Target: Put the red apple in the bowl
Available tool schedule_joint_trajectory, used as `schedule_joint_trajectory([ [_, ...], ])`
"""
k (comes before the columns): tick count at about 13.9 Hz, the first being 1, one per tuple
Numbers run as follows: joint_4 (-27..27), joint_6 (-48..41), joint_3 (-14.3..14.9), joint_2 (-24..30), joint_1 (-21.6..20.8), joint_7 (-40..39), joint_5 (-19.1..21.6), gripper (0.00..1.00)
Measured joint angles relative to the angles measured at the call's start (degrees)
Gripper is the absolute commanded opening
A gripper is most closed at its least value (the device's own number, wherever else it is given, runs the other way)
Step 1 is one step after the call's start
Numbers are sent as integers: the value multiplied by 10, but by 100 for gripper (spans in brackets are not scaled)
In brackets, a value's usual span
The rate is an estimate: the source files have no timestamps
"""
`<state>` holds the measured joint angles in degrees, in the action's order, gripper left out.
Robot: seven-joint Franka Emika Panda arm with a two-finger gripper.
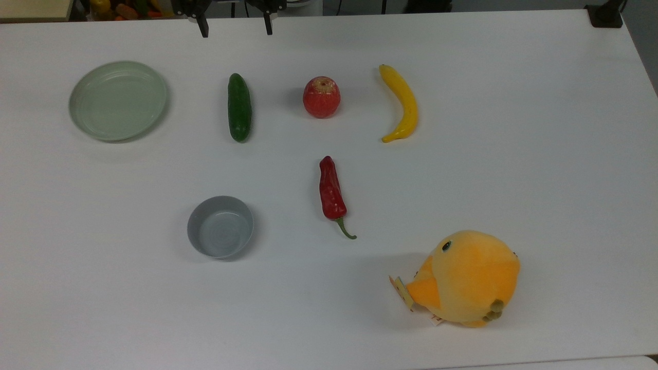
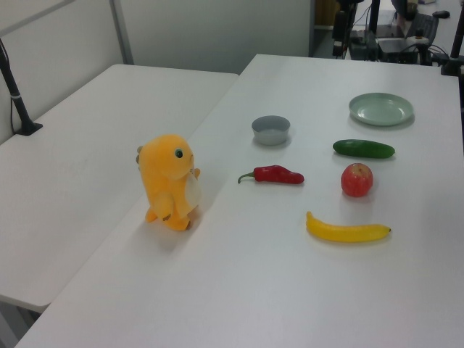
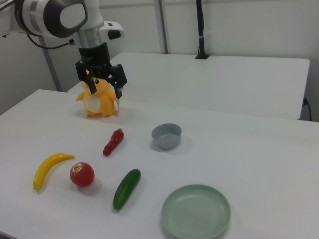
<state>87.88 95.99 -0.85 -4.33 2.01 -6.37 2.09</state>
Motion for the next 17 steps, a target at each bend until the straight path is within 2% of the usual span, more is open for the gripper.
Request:
schedule_joint_trajectory([
  [11,17,2,-1,-1,-1,-5,1,100],
  [17,74,2,-43,-2,-8,-11,3,100],
])
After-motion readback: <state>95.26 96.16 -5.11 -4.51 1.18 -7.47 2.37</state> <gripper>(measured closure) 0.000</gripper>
